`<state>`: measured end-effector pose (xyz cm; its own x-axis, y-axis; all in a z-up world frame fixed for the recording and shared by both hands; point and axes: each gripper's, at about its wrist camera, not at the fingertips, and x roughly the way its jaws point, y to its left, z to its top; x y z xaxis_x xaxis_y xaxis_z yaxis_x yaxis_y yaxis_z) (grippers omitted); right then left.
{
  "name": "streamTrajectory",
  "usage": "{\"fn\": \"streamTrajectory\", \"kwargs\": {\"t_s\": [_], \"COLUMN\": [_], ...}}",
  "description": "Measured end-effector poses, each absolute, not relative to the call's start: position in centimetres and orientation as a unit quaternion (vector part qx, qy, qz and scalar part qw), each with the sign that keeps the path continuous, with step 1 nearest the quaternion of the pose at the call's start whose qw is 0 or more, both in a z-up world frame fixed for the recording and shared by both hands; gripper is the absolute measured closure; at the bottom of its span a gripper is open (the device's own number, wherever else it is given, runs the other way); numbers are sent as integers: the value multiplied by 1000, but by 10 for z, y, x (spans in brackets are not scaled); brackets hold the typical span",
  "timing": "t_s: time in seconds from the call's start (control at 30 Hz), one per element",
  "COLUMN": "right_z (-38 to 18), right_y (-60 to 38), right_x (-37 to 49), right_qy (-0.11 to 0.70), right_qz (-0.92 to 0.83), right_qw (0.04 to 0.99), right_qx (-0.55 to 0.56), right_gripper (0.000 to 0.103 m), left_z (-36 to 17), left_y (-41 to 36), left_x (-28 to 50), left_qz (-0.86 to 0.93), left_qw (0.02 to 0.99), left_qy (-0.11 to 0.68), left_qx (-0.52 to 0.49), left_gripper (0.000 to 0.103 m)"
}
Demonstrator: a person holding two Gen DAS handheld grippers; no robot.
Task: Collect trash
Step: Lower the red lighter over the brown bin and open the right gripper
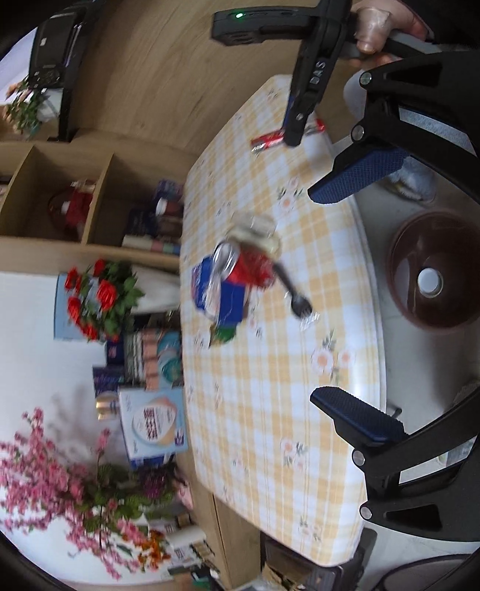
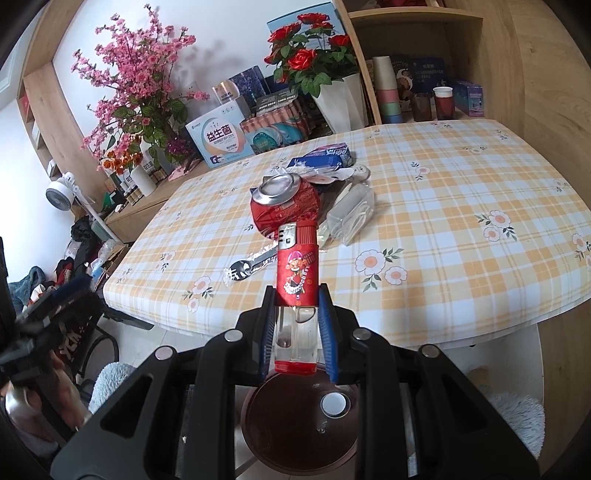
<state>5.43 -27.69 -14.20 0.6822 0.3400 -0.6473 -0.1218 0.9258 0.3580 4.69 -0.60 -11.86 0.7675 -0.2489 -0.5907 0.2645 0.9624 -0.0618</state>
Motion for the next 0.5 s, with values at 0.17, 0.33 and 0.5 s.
{"fn": "streamTrajectory", "kwargs": {"t_s": [0.17, 0.33, 0.5], "right_z": [-143, -143, -141], "right_y": [-267, -254, -240], "right_x": [55, 53, 49], "right_qy": [384, 391, 398], "right_qz": [136, 148, 161], "right_qw": [903, 900, 898], "right_qx": [134, 121, 101], "right_gripper": [78, 78, 78], "left_z": [-110, -106, -107], "left_y": [35, 65, 78], "left_x": [49, 46, 45], "left_qz": [-78, -26, -10], "left_qw": [951, 958, 954], "left_qy": [299, 285, 297], "left_qx": [-14, -29, -34], "left_gripper": [6, 6, 6]}}
